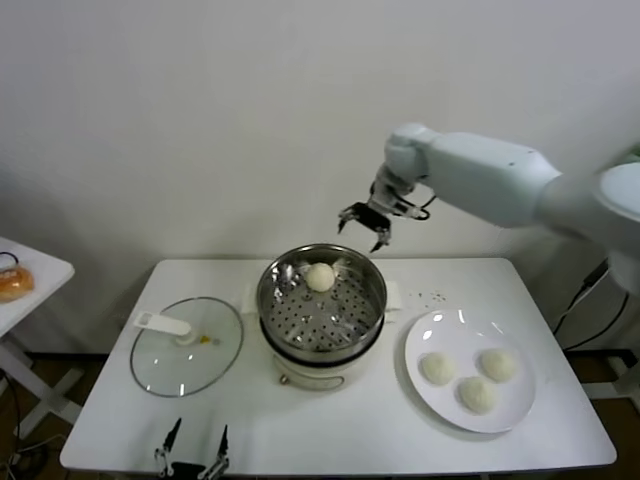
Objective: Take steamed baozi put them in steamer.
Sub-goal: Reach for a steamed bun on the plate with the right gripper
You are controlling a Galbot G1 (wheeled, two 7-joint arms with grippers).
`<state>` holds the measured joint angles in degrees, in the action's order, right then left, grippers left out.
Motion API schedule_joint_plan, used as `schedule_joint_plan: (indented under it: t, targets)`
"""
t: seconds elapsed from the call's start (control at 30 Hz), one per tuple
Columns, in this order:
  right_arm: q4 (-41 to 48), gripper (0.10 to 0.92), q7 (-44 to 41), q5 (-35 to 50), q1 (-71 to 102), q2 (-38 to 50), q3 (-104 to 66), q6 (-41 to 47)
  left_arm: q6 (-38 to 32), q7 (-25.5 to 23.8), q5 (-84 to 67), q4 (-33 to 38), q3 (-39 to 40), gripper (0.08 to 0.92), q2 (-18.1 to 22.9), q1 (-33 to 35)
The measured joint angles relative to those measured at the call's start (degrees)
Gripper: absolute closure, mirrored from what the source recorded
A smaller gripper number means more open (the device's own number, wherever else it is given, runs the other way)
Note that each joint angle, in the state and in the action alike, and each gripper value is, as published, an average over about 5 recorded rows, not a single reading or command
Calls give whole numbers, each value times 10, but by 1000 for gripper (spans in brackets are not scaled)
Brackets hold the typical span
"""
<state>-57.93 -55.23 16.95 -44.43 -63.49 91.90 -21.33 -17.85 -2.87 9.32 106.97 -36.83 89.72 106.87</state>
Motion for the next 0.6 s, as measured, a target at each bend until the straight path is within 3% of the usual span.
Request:
schedule_joint_plan:
  t: [0.3,0.6]
  targets:
    - [-149,203,19,100,-44,123,88,200,1,-1,3,-3,0,177,-3,0]
    - [-254,203,54,132,5,205,89,359,6,-2,4,-1,0,177,-3,-1]
